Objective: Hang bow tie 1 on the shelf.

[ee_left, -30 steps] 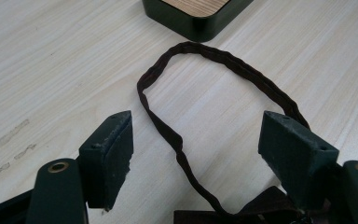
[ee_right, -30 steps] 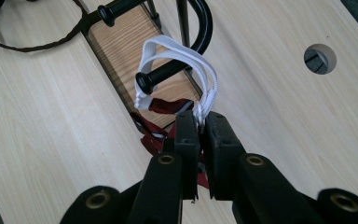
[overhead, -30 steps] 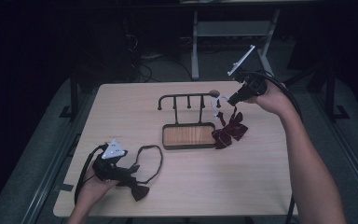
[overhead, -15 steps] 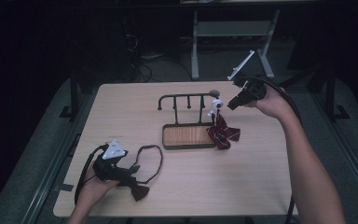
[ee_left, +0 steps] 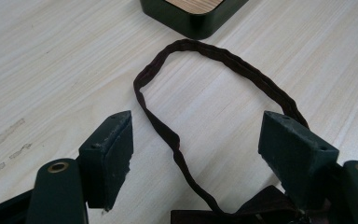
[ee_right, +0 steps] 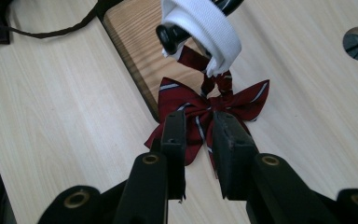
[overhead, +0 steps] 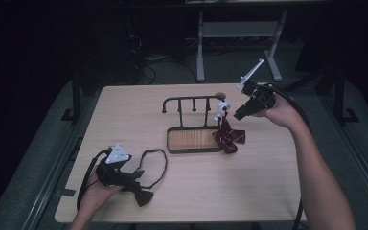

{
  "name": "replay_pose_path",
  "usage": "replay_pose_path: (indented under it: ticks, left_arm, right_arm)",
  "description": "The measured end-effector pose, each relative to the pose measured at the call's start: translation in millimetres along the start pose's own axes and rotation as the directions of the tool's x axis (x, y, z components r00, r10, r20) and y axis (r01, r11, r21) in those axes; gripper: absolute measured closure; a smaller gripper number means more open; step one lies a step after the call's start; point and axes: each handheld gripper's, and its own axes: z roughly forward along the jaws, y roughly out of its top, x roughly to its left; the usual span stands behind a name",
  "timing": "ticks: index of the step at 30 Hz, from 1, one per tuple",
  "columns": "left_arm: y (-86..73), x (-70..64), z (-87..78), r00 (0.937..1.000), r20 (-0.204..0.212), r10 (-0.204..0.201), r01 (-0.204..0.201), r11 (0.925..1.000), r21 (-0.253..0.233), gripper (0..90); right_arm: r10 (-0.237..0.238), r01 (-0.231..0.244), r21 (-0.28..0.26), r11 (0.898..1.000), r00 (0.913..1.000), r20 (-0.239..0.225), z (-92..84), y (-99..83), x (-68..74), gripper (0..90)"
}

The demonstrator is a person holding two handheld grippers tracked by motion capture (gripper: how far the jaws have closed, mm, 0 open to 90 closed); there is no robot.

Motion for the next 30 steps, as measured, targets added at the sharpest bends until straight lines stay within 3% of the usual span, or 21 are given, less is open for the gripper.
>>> replay_pose_path:
  ticks: [30]
  left_arm:
    - [-0.2, -0.7, 1.6, 1.0, 0.005, 0.008, -0.008, 0.9999, 0.015, 26.7]
  right_arm:
    - [0.004, -0.005, -0.025, 1.0, 0.9992, -0.04, 20.3, -35.2, 11.1, 61.8]
